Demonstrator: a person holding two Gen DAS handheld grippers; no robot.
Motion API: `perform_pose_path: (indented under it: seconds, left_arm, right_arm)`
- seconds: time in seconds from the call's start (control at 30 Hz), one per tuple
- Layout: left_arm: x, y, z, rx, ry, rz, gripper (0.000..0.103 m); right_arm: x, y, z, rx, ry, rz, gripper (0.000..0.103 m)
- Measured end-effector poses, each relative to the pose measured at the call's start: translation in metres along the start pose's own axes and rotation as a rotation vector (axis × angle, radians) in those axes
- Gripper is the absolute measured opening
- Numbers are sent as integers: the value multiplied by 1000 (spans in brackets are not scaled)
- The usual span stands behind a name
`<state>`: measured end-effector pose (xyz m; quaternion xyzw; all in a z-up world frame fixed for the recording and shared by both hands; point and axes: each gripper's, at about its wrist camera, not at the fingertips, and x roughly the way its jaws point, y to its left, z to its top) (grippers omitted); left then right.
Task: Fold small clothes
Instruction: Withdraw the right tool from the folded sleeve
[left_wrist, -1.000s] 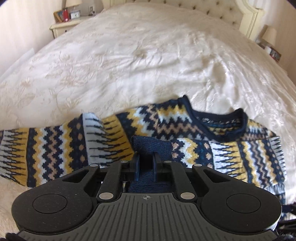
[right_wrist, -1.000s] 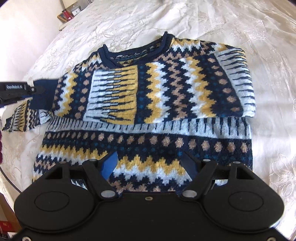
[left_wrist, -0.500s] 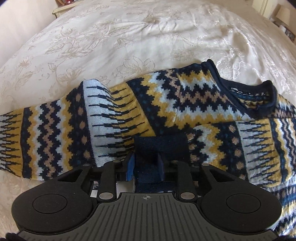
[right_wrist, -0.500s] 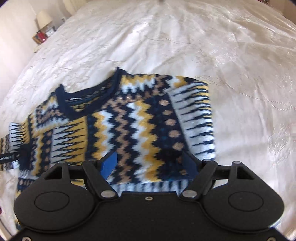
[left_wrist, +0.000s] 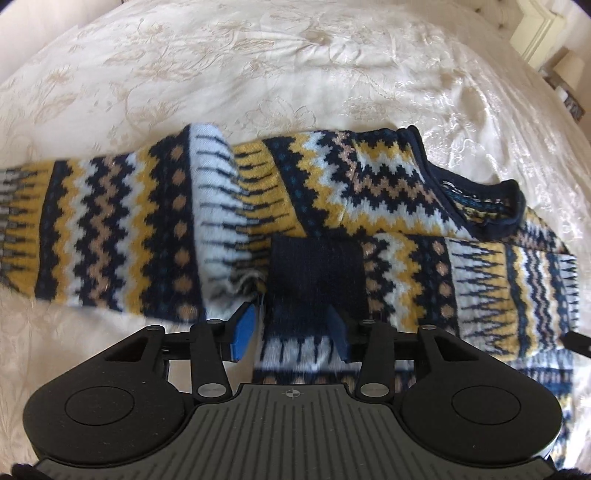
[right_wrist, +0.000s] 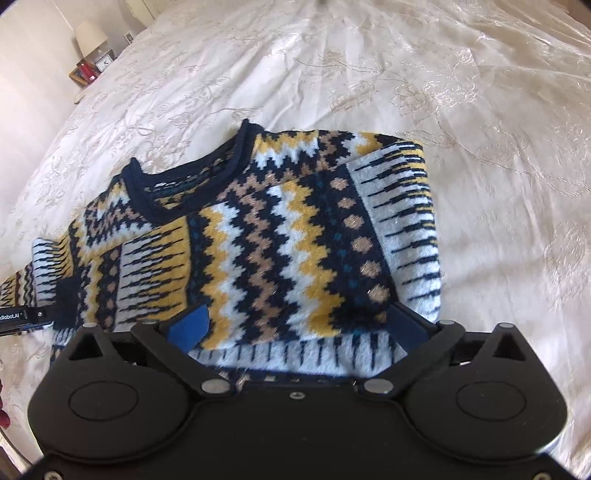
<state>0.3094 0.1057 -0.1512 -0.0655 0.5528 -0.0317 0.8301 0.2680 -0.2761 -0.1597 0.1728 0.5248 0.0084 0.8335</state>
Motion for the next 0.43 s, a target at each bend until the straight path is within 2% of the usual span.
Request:
perform_pose_path:
  seconds: [0.07, 0.37, 0.43]
  left_arm:
    - [-7, 7, -9, -21, -1, -2, 45]
    - [-35, 46, -41, -85, -2, -3, 70]
    - [-41, 57, -46, -106, -12, 5, 70]
  right_arm:
    - [-7, 5, -9, -11, 1, 5, 102]
    - [-31, 29, -54, -28, 38, 35, 102]
    - [-35, 35, -62, -31, 43, 40, 102]
